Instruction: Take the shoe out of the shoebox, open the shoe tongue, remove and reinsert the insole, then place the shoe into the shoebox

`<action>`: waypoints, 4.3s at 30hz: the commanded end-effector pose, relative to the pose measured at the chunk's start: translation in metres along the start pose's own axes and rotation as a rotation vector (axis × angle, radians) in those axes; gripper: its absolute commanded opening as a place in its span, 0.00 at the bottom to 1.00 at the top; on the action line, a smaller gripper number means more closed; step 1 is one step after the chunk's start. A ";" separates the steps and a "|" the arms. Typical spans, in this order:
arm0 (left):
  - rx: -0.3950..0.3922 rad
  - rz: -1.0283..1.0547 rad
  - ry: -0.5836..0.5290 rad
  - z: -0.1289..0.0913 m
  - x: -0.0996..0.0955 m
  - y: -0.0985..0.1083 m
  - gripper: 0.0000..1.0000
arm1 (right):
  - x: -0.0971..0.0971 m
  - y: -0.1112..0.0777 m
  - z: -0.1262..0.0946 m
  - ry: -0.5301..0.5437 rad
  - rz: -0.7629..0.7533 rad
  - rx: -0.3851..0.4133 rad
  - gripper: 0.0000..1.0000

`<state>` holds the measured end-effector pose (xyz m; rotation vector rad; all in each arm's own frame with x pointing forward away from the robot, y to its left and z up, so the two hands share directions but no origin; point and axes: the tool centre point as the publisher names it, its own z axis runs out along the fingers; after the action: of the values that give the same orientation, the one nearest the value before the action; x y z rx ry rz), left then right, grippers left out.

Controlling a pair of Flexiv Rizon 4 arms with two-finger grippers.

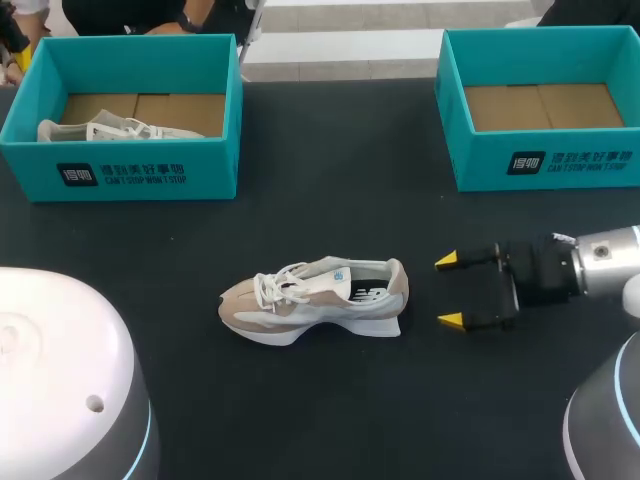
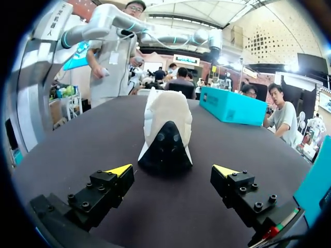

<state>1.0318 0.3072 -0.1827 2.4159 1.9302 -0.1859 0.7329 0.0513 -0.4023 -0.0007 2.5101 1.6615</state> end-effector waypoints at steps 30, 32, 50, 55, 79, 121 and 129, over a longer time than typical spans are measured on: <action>-0.001 0.000 0.004 0.000 0.000 -0.001 1.00 | 0.010 0.024 0.076 0.063 0.074 -0.009 1.00; -0.001 0.000 0.004 0.000 0.000 -0.001 1.00 | 0.009 0.023 0.079 0.061 0.078 -0.012 1.00; -0.001 0.000 0.004 0.000 0.000 -0.001 1.00 | 0.014 0.010 0.107 0.096 0.115 -0.012 0.00; -0.001 0.000 0.004 0.000 0.000 -0.001 1.00 | 0.014 0.010 0.107 0.096 0.115 -0.012 0.00; -0.001 0.000 0.004 0.000 0.000 -0.001 1.00 | 0.014 0.010 0.107 0.096 0.115 -0.012 0.00; -0.045 -1.315 0.190 0.000 -0.145 -0.056 1.00 | 0.014 0.010 0.107 0.096 0.115 -0.012 0.00; -0.274 -1.882 0.300 0.028 -0.226 -0.074 1.00 | 0.014 0.010 0.107 0.096 0.115 -0.012 0.00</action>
<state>0.9291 0.1301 -0.1759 0.6117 3.1744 0.0698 0.7285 0.1461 -0.4275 0.0648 2.6132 1.7644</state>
